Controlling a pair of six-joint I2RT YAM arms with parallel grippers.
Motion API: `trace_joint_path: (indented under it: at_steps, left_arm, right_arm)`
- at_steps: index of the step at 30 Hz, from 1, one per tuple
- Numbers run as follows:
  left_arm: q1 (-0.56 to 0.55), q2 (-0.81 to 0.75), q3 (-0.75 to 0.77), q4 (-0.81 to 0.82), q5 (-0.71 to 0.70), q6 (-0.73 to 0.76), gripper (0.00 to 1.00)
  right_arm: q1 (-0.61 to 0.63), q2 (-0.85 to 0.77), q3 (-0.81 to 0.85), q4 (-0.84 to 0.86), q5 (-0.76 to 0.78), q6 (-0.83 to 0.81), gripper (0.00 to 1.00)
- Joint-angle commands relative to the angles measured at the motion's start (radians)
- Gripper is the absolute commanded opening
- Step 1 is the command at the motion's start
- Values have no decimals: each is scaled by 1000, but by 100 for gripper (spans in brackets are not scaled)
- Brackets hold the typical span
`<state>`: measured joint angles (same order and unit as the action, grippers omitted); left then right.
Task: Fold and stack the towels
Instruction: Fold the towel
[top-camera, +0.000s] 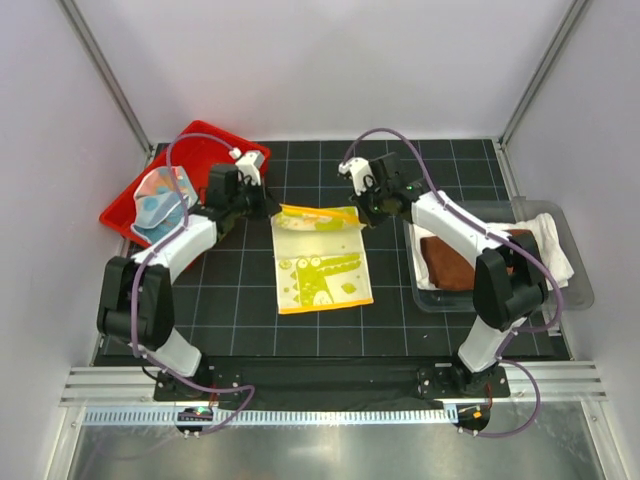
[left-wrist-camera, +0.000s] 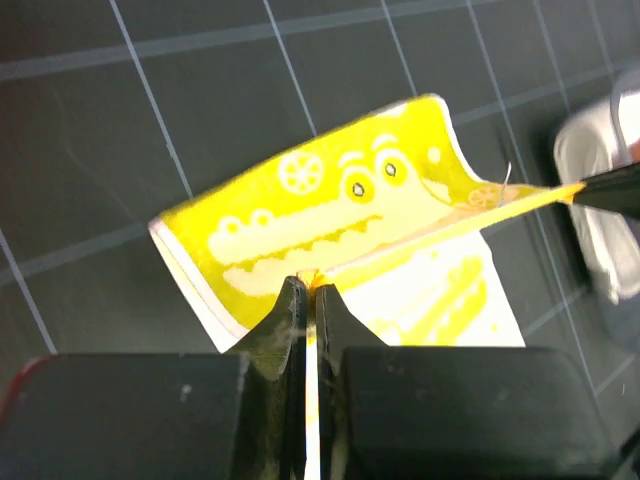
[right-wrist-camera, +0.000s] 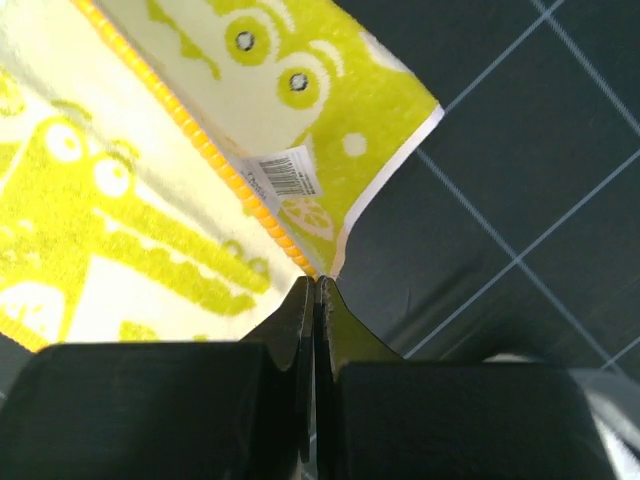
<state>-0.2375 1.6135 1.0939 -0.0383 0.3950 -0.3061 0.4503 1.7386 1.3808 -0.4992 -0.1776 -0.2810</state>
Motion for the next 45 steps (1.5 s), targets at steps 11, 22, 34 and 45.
trace_joint_path:
  at_steps: [11,22,34,45]
  left_arm:
    - [-114,-320,-295,58,-211,-54,1]
    - [-157,-428,-459,86,-260,-123,7]
    - [-240,-526,-578,97,-295,-185,4]
    - [-279,-687,-641,63,-266,-281,39]
  right_arm:
    - [102,-201,-179,-70,150,130,1]
    - [192,-249,-265,-111,173,230,1]
    - [229,-290,-345,-151,237,273,1]
    - [243,-312,-295,-327,144,327,27]
